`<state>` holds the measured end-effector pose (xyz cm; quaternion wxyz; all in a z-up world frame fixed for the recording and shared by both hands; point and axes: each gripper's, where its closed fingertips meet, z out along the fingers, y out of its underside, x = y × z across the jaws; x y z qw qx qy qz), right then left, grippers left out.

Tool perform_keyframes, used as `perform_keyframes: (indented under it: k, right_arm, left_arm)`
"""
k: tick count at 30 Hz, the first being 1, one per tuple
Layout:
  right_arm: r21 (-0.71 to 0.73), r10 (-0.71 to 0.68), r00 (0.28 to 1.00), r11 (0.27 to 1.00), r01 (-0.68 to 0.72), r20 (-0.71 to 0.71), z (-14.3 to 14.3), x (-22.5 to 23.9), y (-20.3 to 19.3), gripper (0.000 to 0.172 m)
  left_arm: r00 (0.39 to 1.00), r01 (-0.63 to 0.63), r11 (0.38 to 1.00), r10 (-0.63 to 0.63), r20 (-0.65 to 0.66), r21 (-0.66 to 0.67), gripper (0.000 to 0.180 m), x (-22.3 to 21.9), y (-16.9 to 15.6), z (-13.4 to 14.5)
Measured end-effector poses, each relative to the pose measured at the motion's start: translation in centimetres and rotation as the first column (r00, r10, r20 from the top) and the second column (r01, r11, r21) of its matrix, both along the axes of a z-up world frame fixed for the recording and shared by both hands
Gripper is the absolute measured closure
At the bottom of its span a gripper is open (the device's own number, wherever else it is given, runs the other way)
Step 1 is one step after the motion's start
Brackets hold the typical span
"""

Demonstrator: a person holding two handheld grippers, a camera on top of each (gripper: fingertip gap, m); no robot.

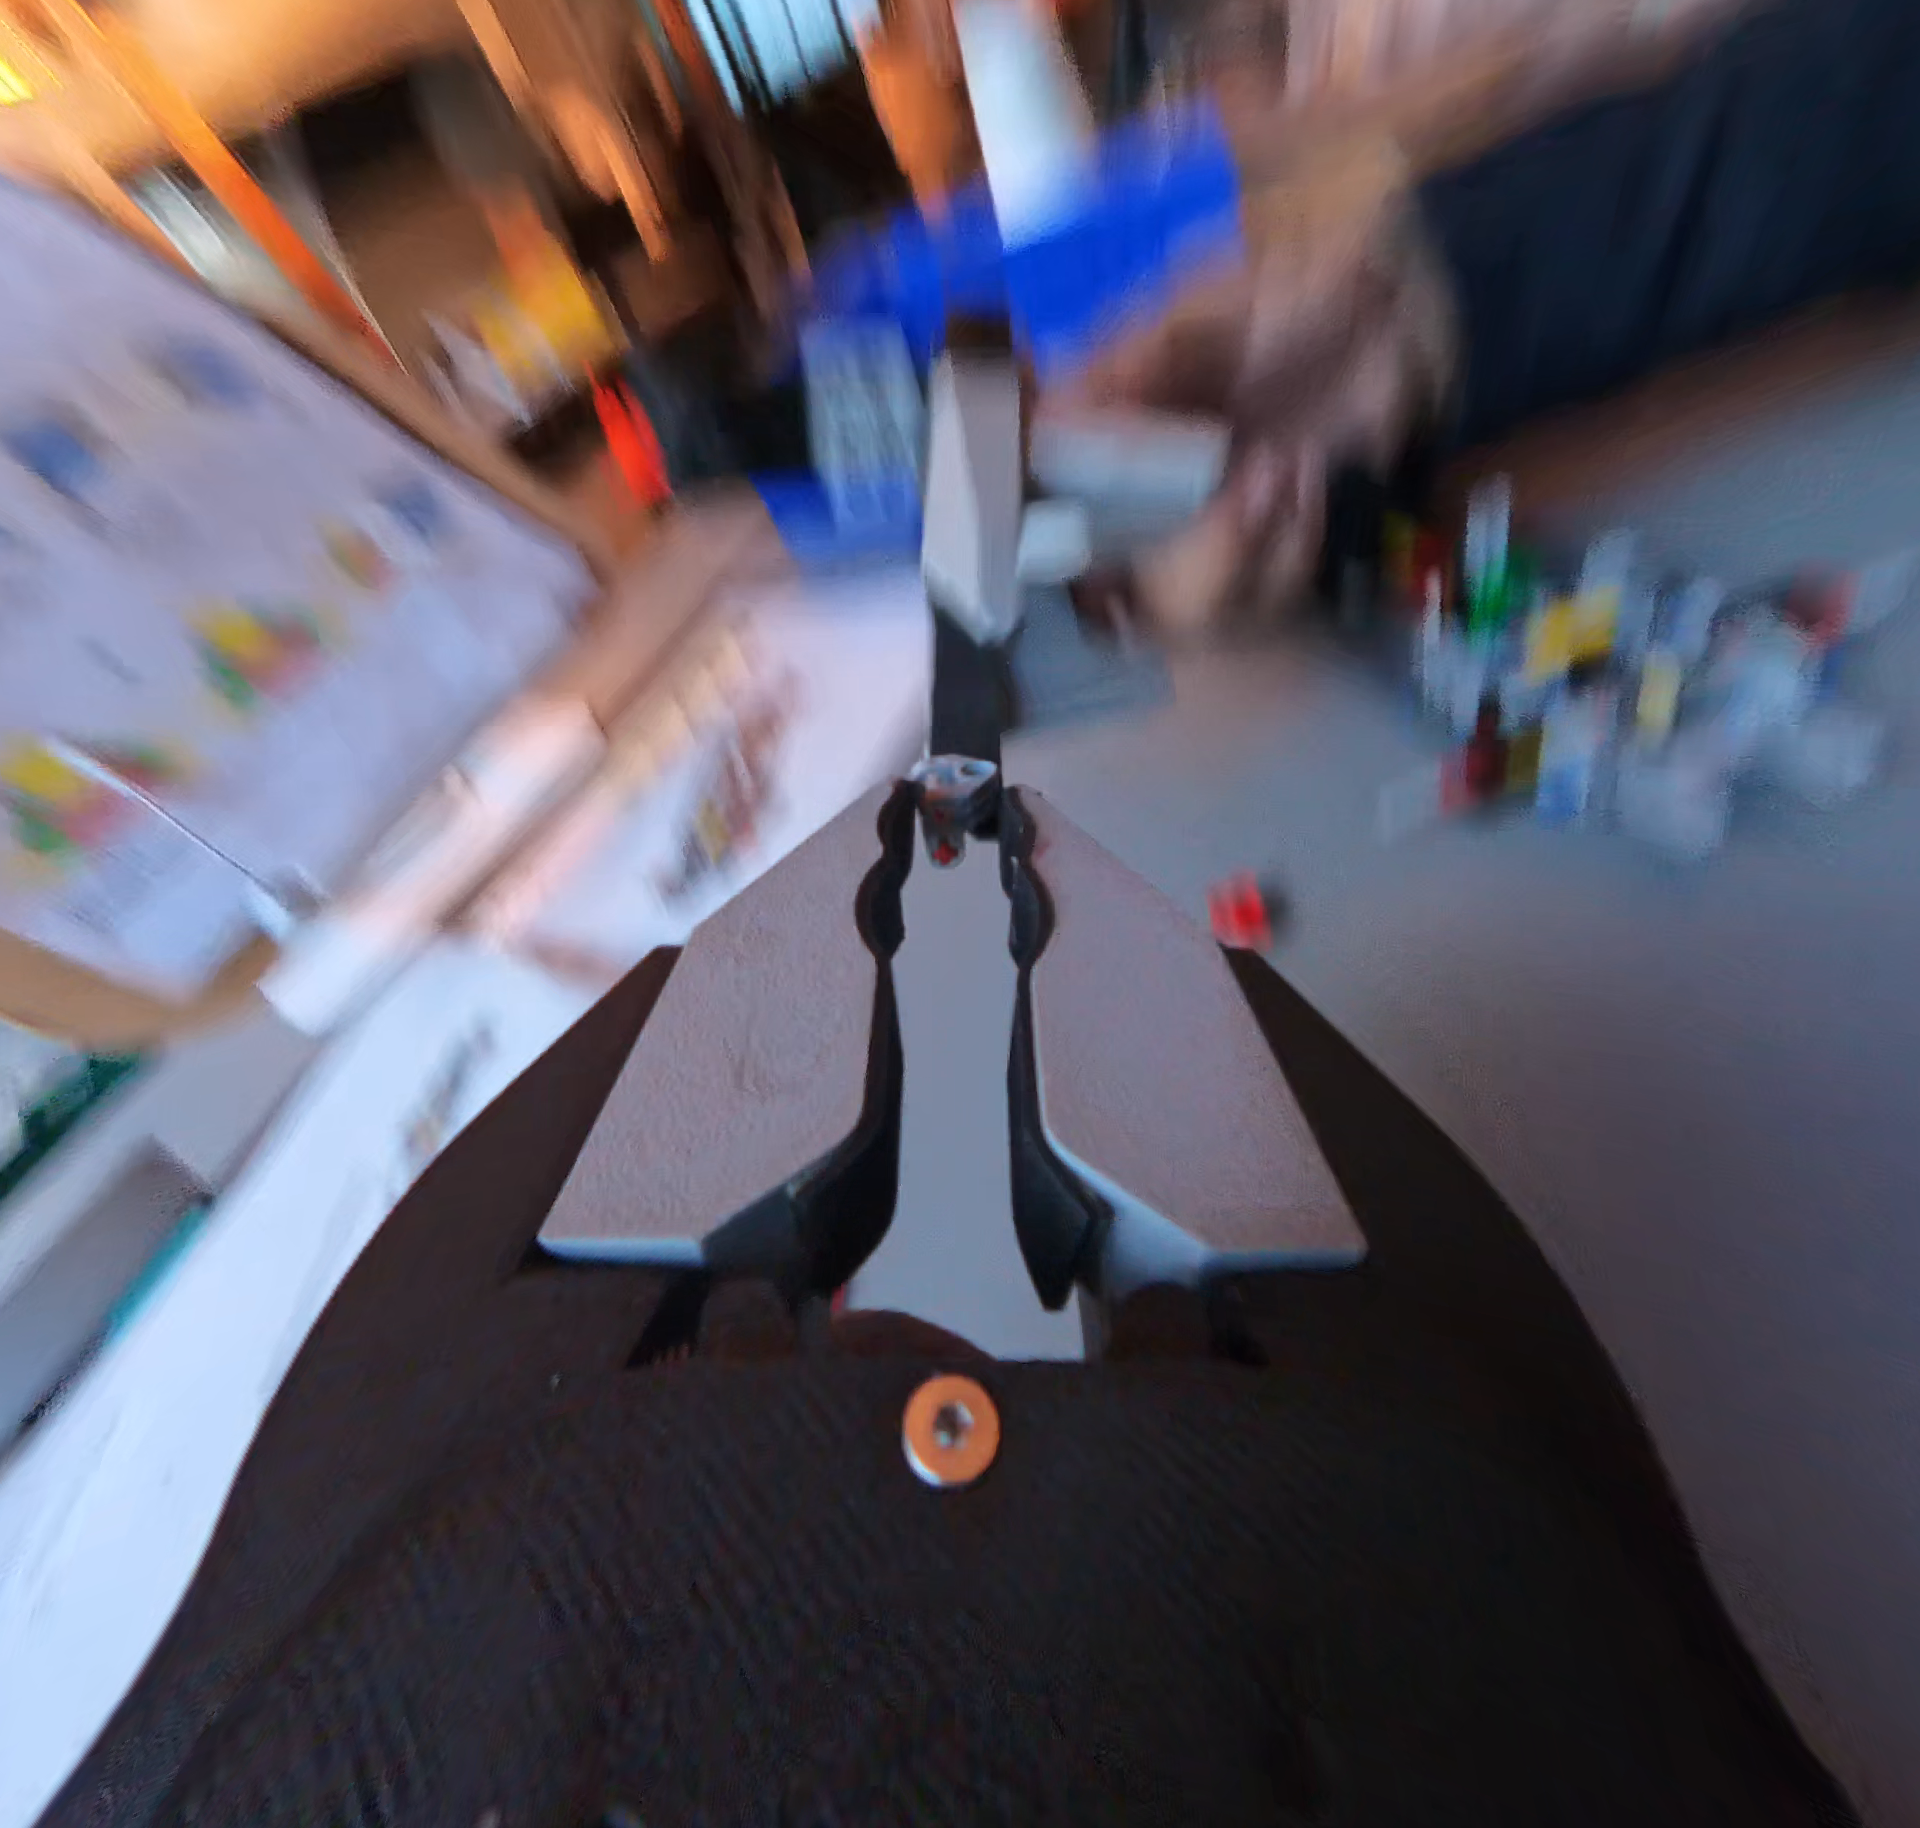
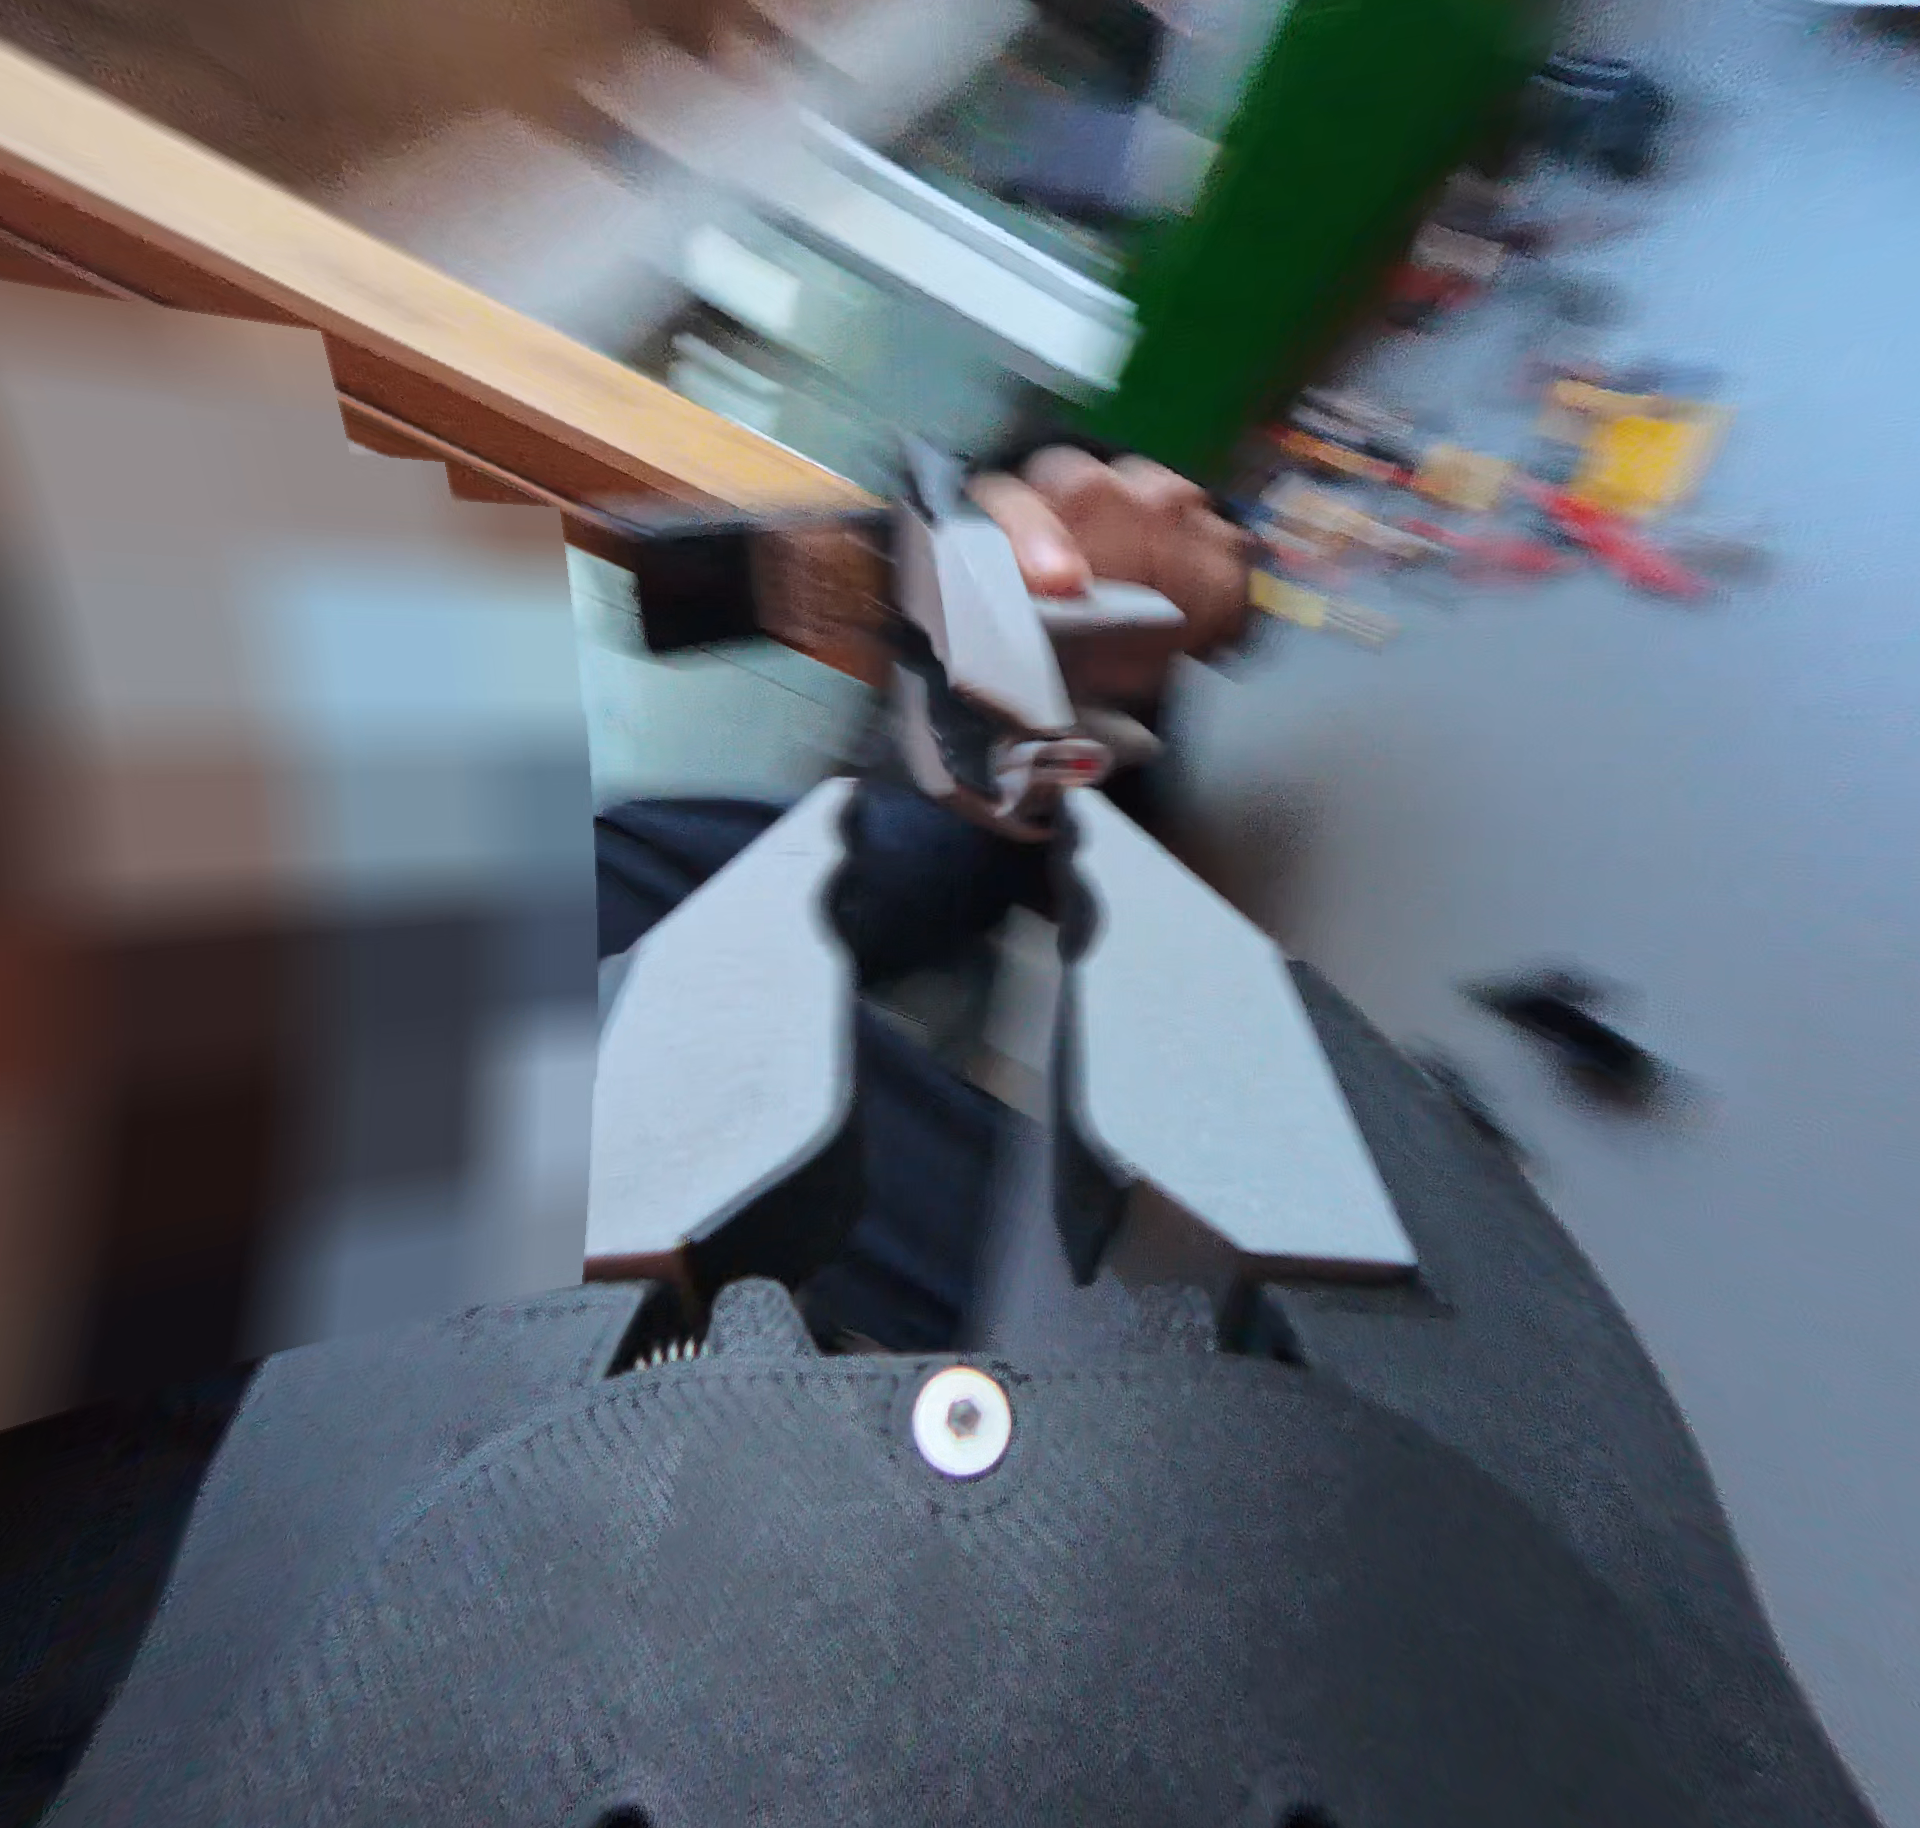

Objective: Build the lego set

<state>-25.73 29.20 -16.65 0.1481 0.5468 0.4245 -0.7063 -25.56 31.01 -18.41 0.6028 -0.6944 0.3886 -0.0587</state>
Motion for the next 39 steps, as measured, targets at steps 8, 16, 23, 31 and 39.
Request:
perform_keyframes:
  k: [8,16,23,31,39]
  right_arm:
    - [0.900,0.031,0.972,0.371,-0.227,0.233,-8.8,1.7,4.2,0.154]
    - [0.955,0.460,0.844,-0.027,-0.296,0.275,-11.3,-0.9,2.6,0.161]
    - [0.928,0.501,0.800,-0.017,-0.373,0.330,-12.1,-1.0,2.3,0.163]
    - [0.945,0.467,0.848,0.074,-0.318,0.249,-11.7,-1.0,1.8,0.160]
    - [0.966,0.229,0.965,0.190,-0.175,0.130,-10.0,-5.3,3.4,0.161]
  left_arm:
    - [0.983,-0.122,0.941,0.069,-0.173,-0.317,0.167,-3.1,-0.6,-6.8]
    - [0.989,-0.127,0.905,0.084,-0.123,-0.407,0.167,-4.9,-0.9,-8.8]
    - [0.988,-0.123,0.900,0.073,-0.133,-0.419,0.167,-4.9,-0.8,-9.2]
    - [0.976,-0.132,0.916,0.053,-0.212,-0.379,0.167,-4.9,-0.9,-9.6]
    - [0.937,-0.349,0.852,0.315,-0.151,-0.390,0.167,-10.1,-1.8,-8.6]
